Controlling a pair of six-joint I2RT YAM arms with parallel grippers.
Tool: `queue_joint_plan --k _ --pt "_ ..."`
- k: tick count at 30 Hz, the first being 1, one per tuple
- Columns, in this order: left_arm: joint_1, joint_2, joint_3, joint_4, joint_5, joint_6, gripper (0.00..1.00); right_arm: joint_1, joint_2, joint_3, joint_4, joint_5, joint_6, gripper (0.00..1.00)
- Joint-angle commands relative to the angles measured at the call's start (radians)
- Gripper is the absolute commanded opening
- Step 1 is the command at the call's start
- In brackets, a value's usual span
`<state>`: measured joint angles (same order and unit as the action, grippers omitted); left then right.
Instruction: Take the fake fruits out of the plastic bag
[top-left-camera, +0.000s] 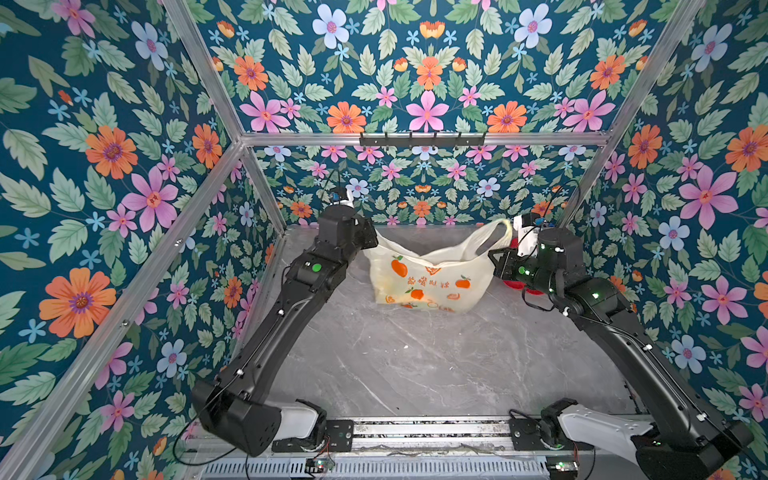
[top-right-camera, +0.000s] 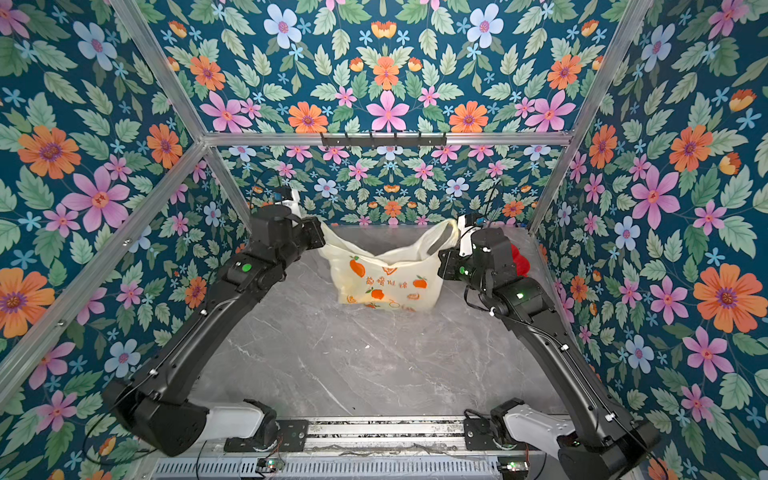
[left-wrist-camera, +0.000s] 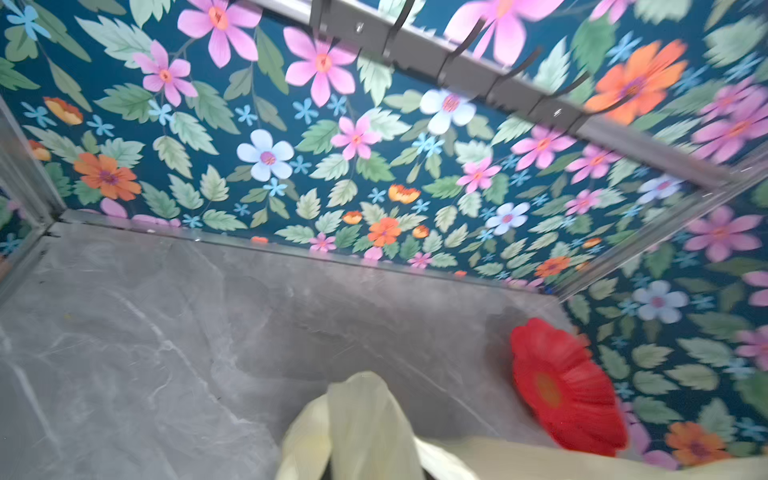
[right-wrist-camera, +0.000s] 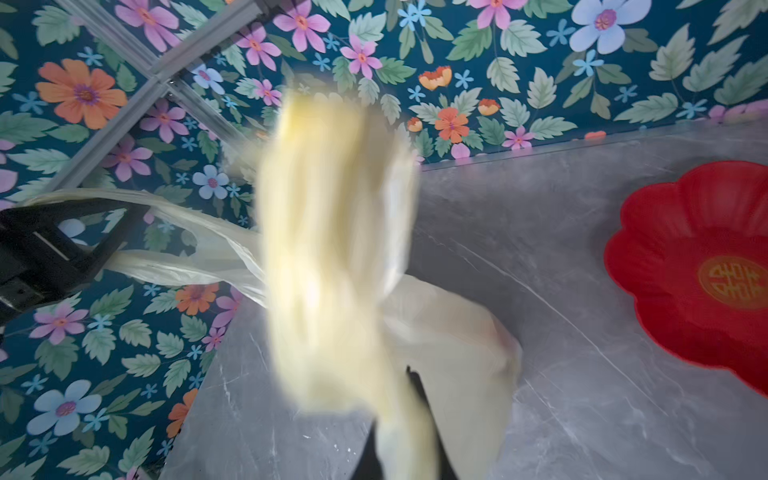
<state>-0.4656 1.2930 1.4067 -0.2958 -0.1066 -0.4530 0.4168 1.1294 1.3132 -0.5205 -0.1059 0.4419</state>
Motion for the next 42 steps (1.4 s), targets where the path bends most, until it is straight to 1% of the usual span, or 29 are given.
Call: queue_joint_plan --k 1,4,6,8,10,12,15,16,18,21,22,24,26,27,28,29,30,33,36,37,39,40,42 --pt "0.005 -0.069 -0.126 0.117 0.034 -0.056 0.0 -0.001 -0.013 -0.064 0.054 -0.057 0.001 0.0" --pt "0.005 -0.155 -0.317 0.175 0.057 -0.082 0.0 -0.002 -0.014 -0.206 0.13 -0.116 0.055 0.0" --pt "0.005 -0.211 -0.435 0.209 0.053 -0.097 0.0 -0.002 -0.004 -0.291 0.17 -0.129 0.096 0.0" --pt "0.005 -0.278 -0.538 0.235 0.028 -0.116 0.0 -0.001 0.003 -0.359 0.208 -0.135 0.129 0.0" --pt "0.008 -0.354 -0.63 0.257 -0.021 -0.136 0.0 -0.001 0.006 -0.415 0.24 -0.142 0.156 0.0" --pt "0.013 -0.424 -0.722 0.263 -0.066 -0.159 0.0 -0.002 0.004 -0.447 0.247 -0.131 0.172 0.0" --pt "0.046 -0.494 -0.823 0.263 -0.097 -0.17 0.0 -0.002 0.003 -0.465 0.199 -0.067 0.174 0.0" --pt "0.07 -0.499 -0.841 0.258 -0.093 -0.17 0.0 -0.002 -0.001 -0.462 0.174 -0.032 0.167 0.0" --pt "0.131 -0.473 -0.844 0.246 -0.022 -0.167 0.0 -0.009 -0.01 -0.457 0.143 0.015 0.158 0.0" --pt "0.203 -0.413 -0.841 0.258 0.069 -0.192 0.0 -0.047 -0.027 -0.452 0.115 0.027 0.179 0.0" --pt "0.213 -0.396 -0.841 0.278 0.108 -0.192 0.0 -0.062 -0.031 -0.452 0.114 0.017 0.189 0.0" --pt "0.198 -0.37 -0.814 0.294 0.14 -0.144 0.0 -0.069 -0.03 -0.441 0.114 0.001 0.184 0.0" --pt "0.116 -0.345 -0.759 0.259 0.068 -0.089 0.0 -0.063 -0.028 -0.429 0.122 -0.05 0.161 0.0" --pt "0.068 -0.332 -0.727 0.239 0.03 -0.058 0.0 -0.054 -0.032 -0.423 0.118 -0.056 0.151 0.0" --pt "0.035 -0.318 -0.705 0.233 0.022 -0.036 0.0 -0.039 -0.038 -0.416 0.106 -0.044 0.137 0.07" --pt "0.017 -0.31 -0.693 0.234 0.027 -0.029 0.0 -0.028 -0.044 -0.403 0.083 -0.027 0.126 0.12" --pt "0.004 -0.305 -0.689 0.244 0.042 -0.027 0.0 -0.014 -0.053 -0.389 0.059 -0.007 0.11 0.18" --pt "-0.023 -0.306 -0.697 0.275 0.066 -0.023 0.0 0.013 -0.084 -0.356 -0.023 0.042 0.078 0.39" --pt "-0.035 -0.325 -0.711 0.295 0.068 -0.023 0.0 0.036 -0.133 -0.316 -0.126 0.129 0.058 0.55" --pt "-0.037 -0.332 -0.716 0.305 0.076 -0.023 0.0 0.044 -0.15 -0.294 -0.175 0.177 0.051 0.6" --pt "-0.041 -0.34 -0.722 0.317 0.092 -0.023 0.0 0.064 -0.181 -0.248 -0.266 0.273 0.042 0.65" --pt "-0.044 -0.343 -0.723 0.322 0.096 -0.021 0.0 0.074 -0.196 -0.219 -0.311 0.316 0.039 0.66" --pt "-0.05 -0.345 -0.724 0.333 0.103 -0.02 0.0 0.106 -0.213 -0.157 -0.369 0.367 0.019 0.67"
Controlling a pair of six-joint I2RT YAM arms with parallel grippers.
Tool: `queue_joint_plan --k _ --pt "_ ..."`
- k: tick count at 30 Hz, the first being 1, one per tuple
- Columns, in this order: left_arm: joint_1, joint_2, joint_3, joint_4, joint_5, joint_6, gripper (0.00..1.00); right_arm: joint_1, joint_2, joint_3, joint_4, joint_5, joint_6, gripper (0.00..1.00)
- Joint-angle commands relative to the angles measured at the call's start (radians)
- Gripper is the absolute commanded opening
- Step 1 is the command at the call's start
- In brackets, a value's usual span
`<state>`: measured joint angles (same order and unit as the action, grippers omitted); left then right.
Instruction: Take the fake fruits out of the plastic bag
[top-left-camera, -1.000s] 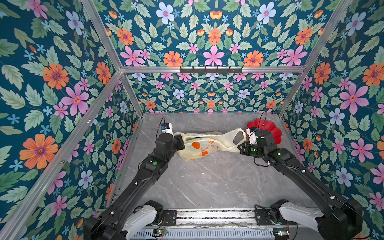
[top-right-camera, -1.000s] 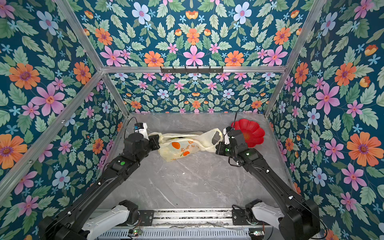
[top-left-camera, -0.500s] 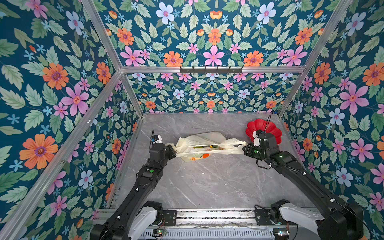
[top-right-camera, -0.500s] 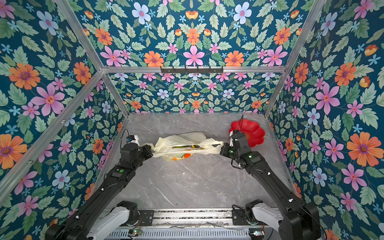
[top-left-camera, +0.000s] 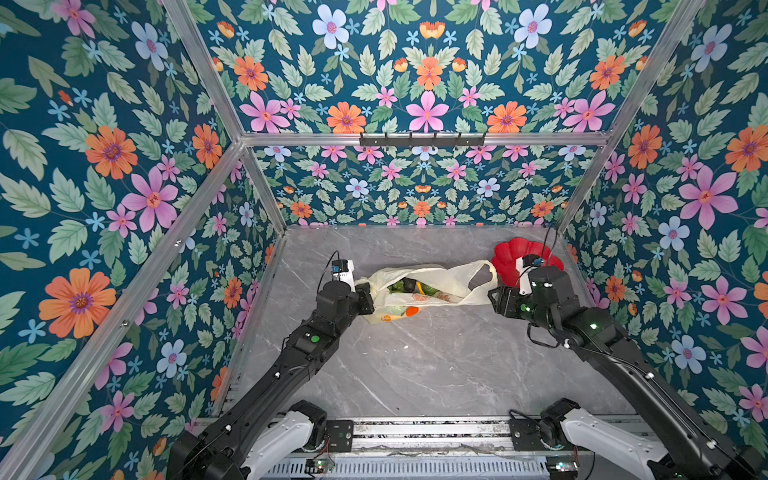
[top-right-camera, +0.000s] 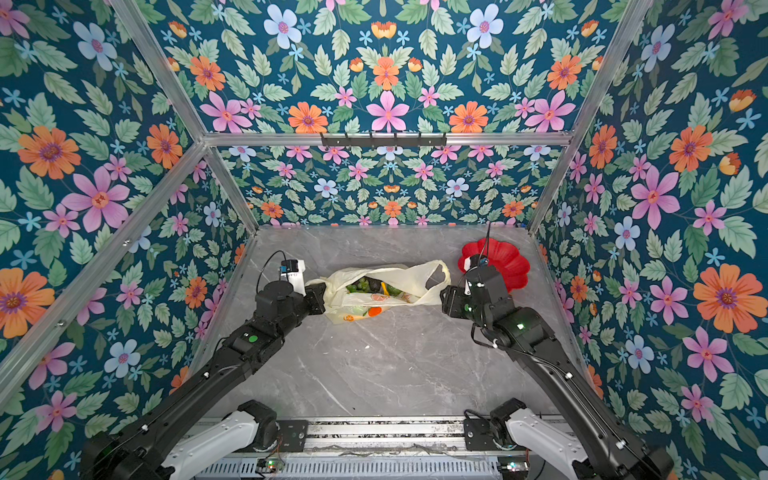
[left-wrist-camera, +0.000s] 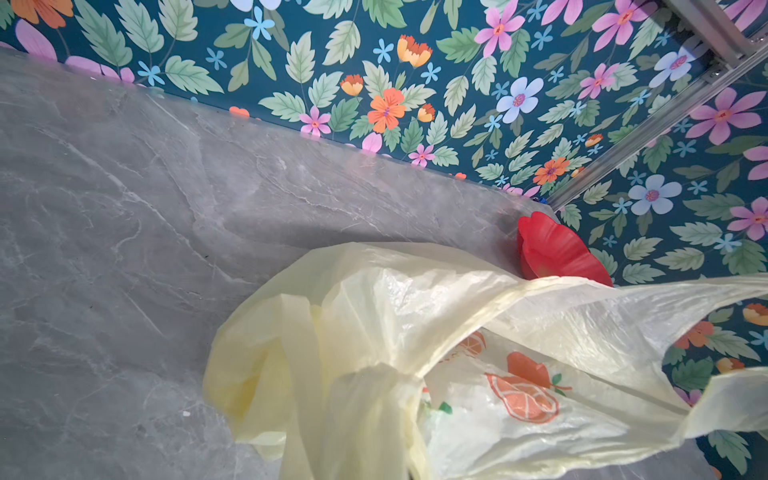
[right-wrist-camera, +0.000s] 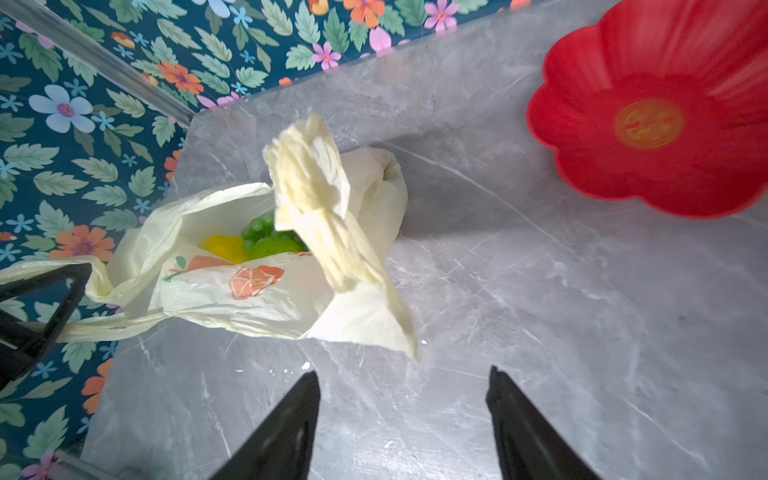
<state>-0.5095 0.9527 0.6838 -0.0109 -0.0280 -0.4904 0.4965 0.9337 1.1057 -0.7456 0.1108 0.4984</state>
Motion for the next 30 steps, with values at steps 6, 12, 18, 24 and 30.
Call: queue_joint_plan --k 6,12,18,24,30 --pt "-0.014 -0.002 0.006 0.069 0.035 0.016 0.0 0.348 0.088 0.217 -0.182 0.425 -0.034 0.72" --pt "-0.018 0.016 0.038 0.055 0.068 0.018 0.0 0.377 0.317 0.287 -0.056 0.322 -0.059 0.78" --pt "-0.02 0.005 0.041 0.039 0.068 0.027 0.0 0.341 0.548 0.403 -0.074 0.285 -0.08 0.85" --pt "-0.021 -0.011 0.029 0.037 0.06 0.036 0.0 0.278 0.677 0.447 -0.069 0.233 -0.093 0.86" --pt "-0.021 -0.008 0.027 0.035 0.061 0.047 0.0 0.247 0.839 0.525 -0.115 0.247 -0.109 0.88"
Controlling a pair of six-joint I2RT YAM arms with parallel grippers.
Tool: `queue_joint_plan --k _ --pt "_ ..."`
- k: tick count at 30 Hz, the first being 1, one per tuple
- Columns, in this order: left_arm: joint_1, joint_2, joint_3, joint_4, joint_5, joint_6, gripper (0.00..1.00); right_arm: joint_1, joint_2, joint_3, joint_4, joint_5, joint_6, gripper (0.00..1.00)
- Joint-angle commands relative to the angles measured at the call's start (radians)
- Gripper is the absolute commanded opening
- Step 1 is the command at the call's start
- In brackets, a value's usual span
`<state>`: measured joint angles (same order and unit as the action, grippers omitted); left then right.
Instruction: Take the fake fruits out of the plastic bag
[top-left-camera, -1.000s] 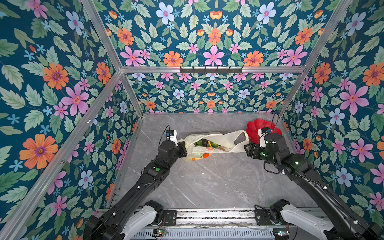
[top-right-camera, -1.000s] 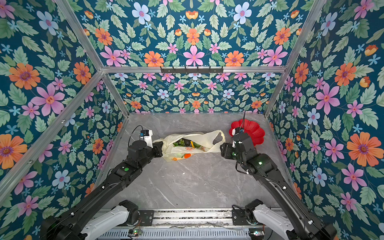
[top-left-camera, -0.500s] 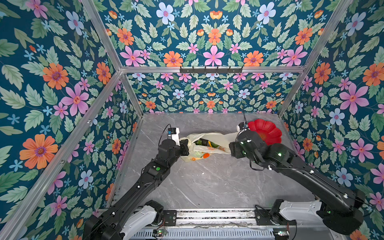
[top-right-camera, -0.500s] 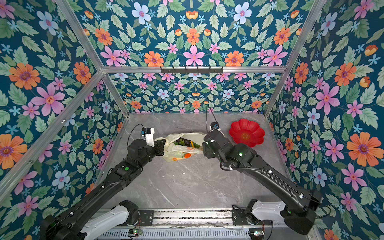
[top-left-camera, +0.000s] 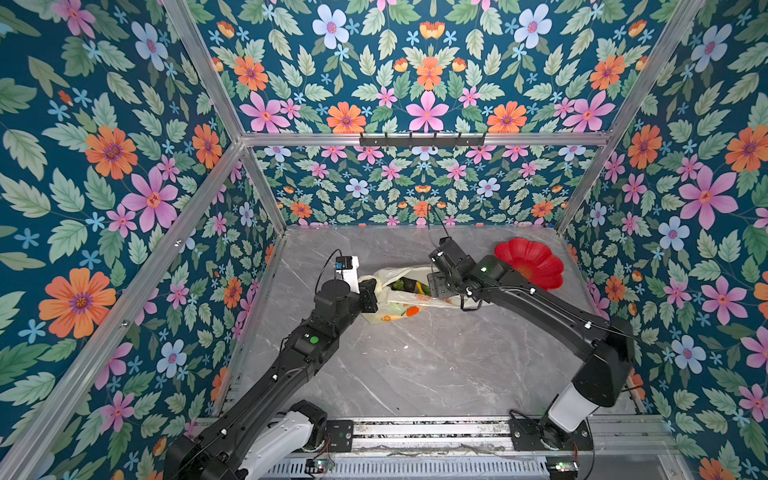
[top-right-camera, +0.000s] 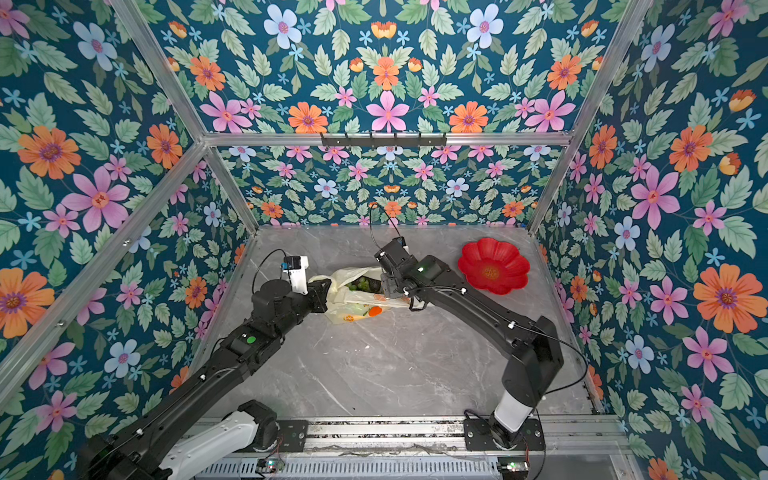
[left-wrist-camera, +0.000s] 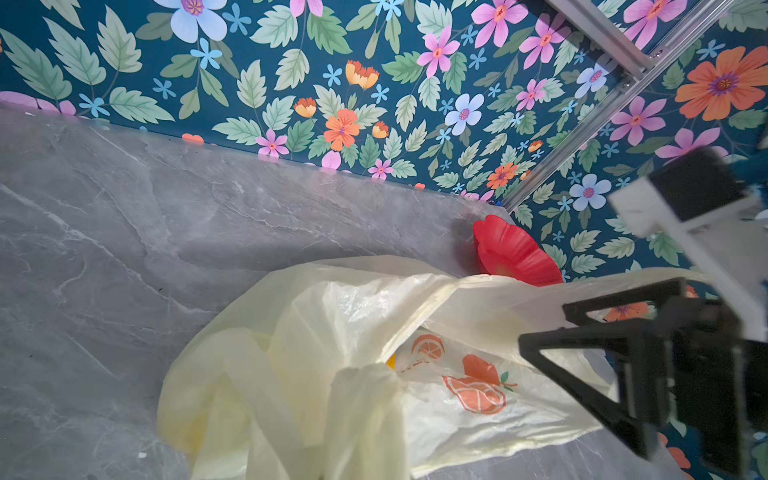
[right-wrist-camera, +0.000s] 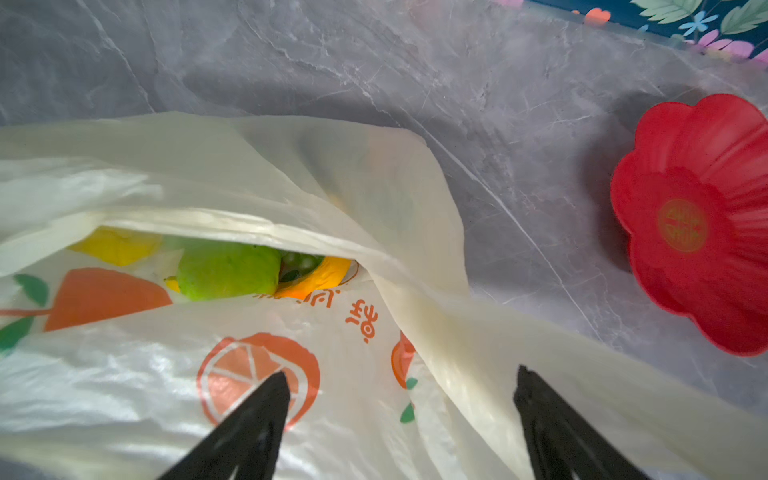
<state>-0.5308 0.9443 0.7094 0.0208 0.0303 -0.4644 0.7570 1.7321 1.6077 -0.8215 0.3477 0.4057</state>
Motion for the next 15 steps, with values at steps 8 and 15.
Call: queue_joint_plan --k 8,15 --pt "0.001 0.004 -0.002 0.007 -0.008 0.027 0.0 -0.048 0.195 0.091 -0.056 0.123 -0.036 0.95" --pt "0.0 0.019 -0.007 0.017 -0.004 0.021 0.0 -0.08 0.297 0.131 0.008 0.05 -0.055 0.95"
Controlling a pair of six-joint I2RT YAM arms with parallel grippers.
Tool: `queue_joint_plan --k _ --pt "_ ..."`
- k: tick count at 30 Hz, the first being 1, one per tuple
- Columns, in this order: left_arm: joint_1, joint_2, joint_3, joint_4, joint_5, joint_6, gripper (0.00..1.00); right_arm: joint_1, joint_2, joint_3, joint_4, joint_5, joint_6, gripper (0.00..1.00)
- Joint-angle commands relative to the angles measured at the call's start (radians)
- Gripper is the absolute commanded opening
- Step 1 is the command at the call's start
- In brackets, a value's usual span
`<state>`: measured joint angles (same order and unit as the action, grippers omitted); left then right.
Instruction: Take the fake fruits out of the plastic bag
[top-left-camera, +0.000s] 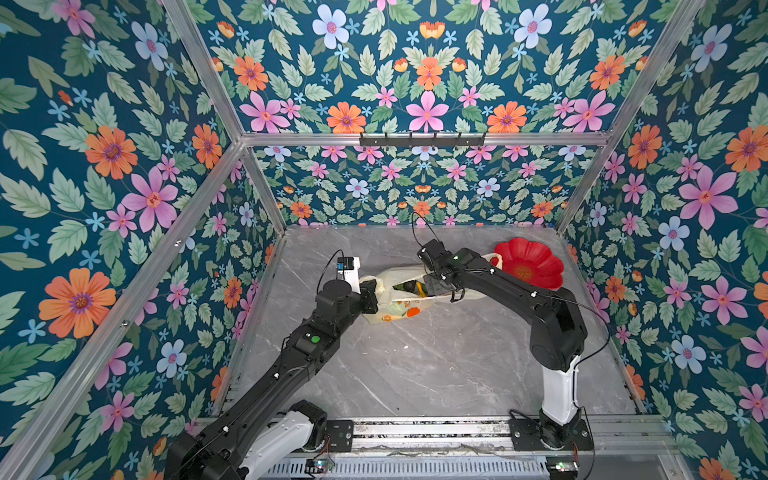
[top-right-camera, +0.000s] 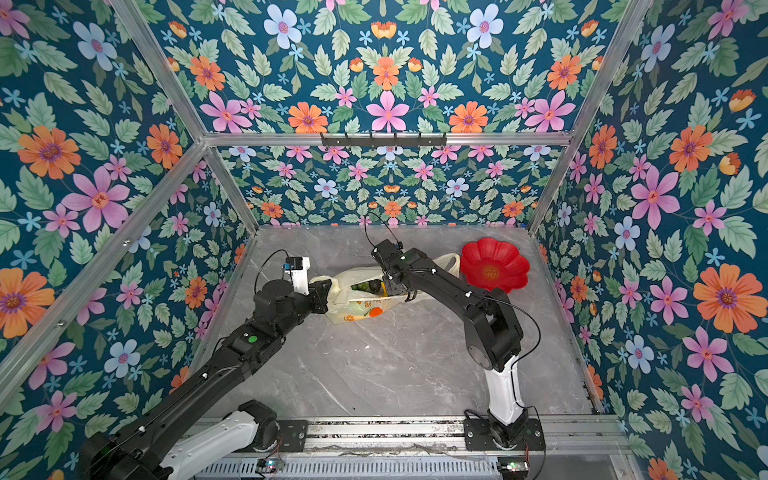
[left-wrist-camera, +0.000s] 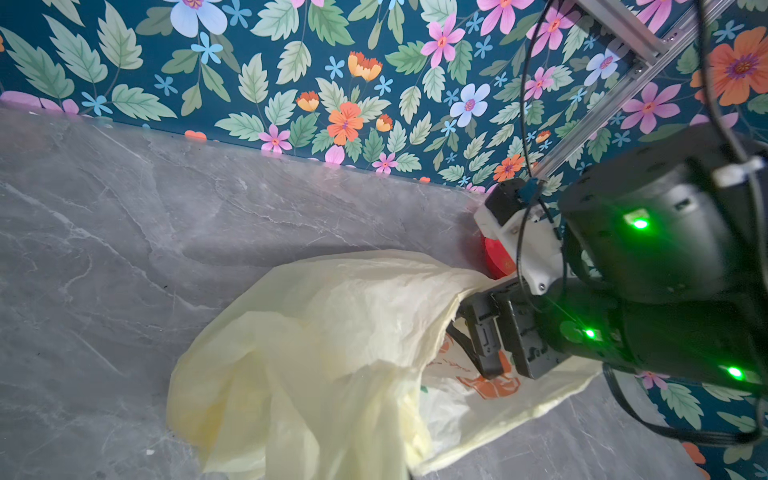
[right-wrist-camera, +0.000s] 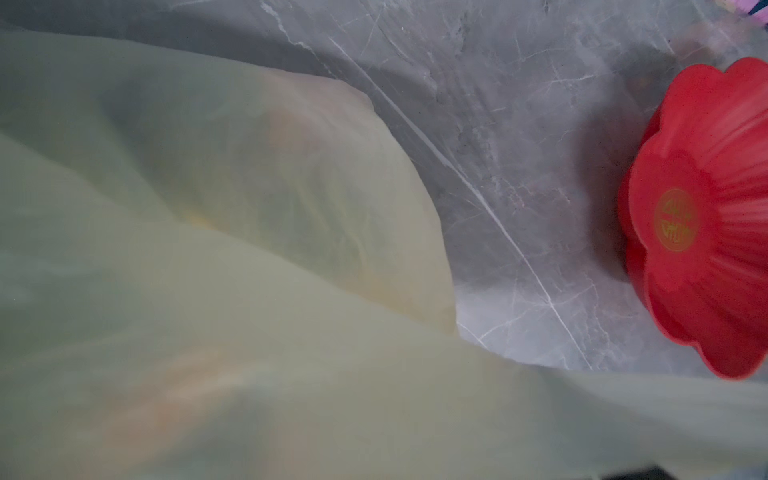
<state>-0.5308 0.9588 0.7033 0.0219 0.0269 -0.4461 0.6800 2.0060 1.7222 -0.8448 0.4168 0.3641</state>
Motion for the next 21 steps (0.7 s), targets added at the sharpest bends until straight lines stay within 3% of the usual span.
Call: queue_joint_plan --k 1,6,10,13,15,19,21 --pt "0.001 0.006 0.0 0.015 -0.002 0.001 0.0 -0.004 0.035 0.026 0.037 -0.023 -0.017 0.92" --pt "0.001 0.013 0.003 -0.005 -0.035 -0.006 0.0 -0.018 0.076 0.076 0.064 -0.08 -0.039 0.64" --pt "0.019 0.002 0.016 -0.048 -0.086 -0.016 0.0 -0.031 0.002 0.018 0.122 -0.109 -0.03 0.27" --pt "0.048 -0.009 0.018 -0.049 -0.068 -0.016 0.0 -0.076 -0.125 -0.108 0.229 -0.208 0.007 0.01" --pt "0.069 -0.009 0.028 -0.056 -0.063 -0.014 0.0 -0.109 -0.222 -0.206 0.314 -0.284 0.042 0.0" --pt "0.115 -0.011 0.044 -0.055 -0.06 -0.013 0.0 -0.128 -0.369 -0.306 0.354 -0.311 0.065 0.0" --pt "0.156 -0.006 0.057 -0.052 -0.068 -0.015 0.0 -0.161 -0.441 -0.377 0.396 -0.395 0.108 0.0"
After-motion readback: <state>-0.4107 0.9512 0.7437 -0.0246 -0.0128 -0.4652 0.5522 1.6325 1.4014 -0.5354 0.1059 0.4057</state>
